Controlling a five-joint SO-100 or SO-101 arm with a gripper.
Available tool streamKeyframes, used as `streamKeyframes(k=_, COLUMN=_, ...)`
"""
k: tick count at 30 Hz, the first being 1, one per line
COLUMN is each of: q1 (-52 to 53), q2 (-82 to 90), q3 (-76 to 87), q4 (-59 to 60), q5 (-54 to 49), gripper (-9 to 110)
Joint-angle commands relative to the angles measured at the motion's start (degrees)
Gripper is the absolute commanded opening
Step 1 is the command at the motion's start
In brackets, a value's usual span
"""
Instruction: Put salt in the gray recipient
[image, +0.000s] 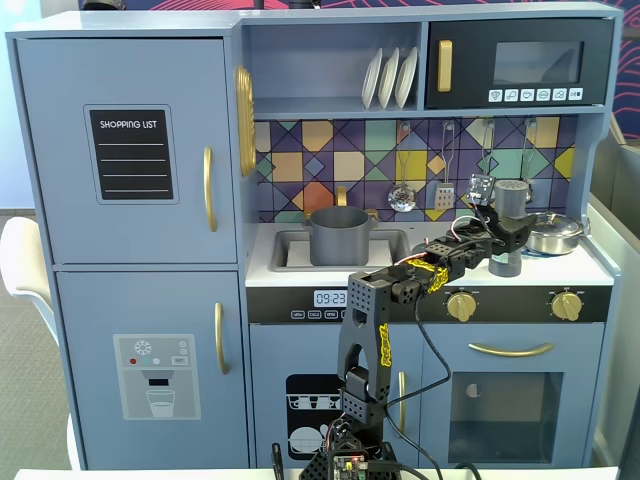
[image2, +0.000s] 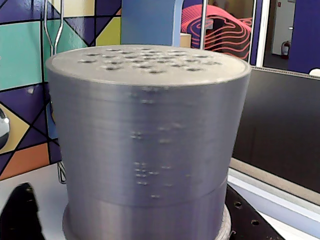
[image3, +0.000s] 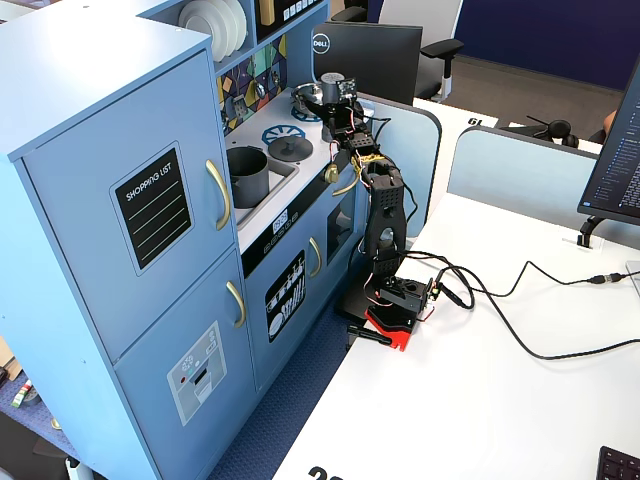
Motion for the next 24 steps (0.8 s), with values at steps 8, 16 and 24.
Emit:
streamKeyframes(k=8, q1=-1.1, q2=1.9, q3=-4.7, q4=2.5, q5=-4.0, gripper=0)
streamKeyframes(k=16, q1=-2.7, q2=9.1, q3=-7.1, q4=4.0, q5=5.1, gripper=0)
streamKeyframes(k=24, q1=-14.8, q2=21.6, q3=-18.3, q4=27.2, q5=32.1, gripper=0)
